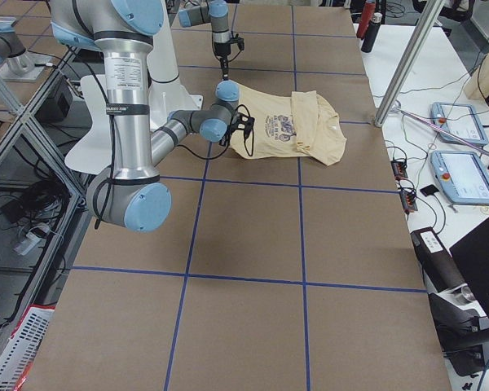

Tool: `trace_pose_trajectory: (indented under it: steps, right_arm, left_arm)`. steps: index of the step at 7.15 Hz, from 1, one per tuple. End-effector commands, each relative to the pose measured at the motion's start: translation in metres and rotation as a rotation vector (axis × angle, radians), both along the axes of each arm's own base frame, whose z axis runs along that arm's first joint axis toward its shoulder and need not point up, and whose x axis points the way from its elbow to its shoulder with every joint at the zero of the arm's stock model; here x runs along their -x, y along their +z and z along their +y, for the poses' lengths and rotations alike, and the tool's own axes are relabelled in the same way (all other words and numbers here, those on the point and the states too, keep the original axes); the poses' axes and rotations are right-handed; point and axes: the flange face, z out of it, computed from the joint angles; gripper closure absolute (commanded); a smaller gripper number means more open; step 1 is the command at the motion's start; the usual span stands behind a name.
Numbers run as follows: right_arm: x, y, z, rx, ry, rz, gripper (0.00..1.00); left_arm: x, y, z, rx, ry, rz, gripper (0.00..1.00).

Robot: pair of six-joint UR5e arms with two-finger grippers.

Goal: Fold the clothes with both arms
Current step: 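Lift both hem corners slightly and draw them toward the robot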

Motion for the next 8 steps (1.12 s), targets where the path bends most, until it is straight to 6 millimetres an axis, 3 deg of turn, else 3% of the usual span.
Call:
trace_pose_trajectory:
  steps: [1,3,4,6,8]
  right_arm:
    - [0.020,-0.009,0.050,0.053,-0.106,-0.016,1.00]
    - [0.007,-0.028,0.071,0.101,-0.160,-0.054,1.00]
    - [0.003,-0.030,0.068,0.115,-0.149,-0.057,1.00]
    - [-0.019,-0.033,0.026,0.106,-0.056,-0.076,1.00]
    - [-0.025,-0.057,-0.034,0.077,0.060,-0.126,1.00]
  left_arm:
    - [0.003,-0.004,0.015,0.019,0.060,0.015,1.00]
    - [-0.006,0.001,0.034,0.026,0.102,-0.011,1.00]
    - [-0.004,0.001,0.033,0.026,0.099,-0.012,1.00]
    - [0.010,-0.015,0.028,0.041,0.116,0.031,1.00]
    - [0.046,-0.036,-0.046,-0.023,0.031,0.074,1.00]
